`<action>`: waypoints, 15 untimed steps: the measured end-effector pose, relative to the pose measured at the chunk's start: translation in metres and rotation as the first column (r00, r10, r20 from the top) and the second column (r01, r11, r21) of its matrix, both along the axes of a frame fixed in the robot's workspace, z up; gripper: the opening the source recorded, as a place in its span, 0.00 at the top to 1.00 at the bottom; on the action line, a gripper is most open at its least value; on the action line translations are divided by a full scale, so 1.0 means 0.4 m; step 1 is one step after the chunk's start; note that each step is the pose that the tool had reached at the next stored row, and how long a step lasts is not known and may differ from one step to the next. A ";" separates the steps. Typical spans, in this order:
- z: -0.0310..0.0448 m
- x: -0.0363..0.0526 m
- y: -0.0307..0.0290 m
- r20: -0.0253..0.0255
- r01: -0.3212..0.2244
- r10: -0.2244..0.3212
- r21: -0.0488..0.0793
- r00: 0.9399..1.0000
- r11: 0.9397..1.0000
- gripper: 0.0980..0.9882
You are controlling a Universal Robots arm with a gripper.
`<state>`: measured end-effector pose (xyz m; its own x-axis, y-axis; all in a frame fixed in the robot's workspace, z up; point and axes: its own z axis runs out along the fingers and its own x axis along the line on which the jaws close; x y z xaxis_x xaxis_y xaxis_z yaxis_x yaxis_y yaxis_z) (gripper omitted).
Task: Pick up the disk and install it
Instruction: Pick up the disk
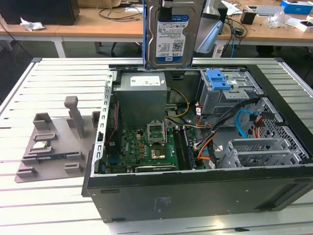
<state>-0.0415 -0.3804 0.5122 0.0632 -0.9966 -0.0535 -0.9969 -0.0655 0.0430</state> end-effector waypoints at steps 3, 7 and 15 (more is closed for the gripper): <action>0.000 0.000 -0.009 0.000 0.000 0.000 0.000 1.000 1.000 0.70; 0.000 0.000 -0.031 0.000 0.000 0.000 0.000 1.000 1.000 0.70; -0.001 0.000 -0.075 0.000 0.000 0.000 0.000 1.000 1.000 0.70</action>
<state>-0.0415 -0.4103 0.5119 0.0631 -0.9966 -0.0535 -0.9969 -0.0655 0.0430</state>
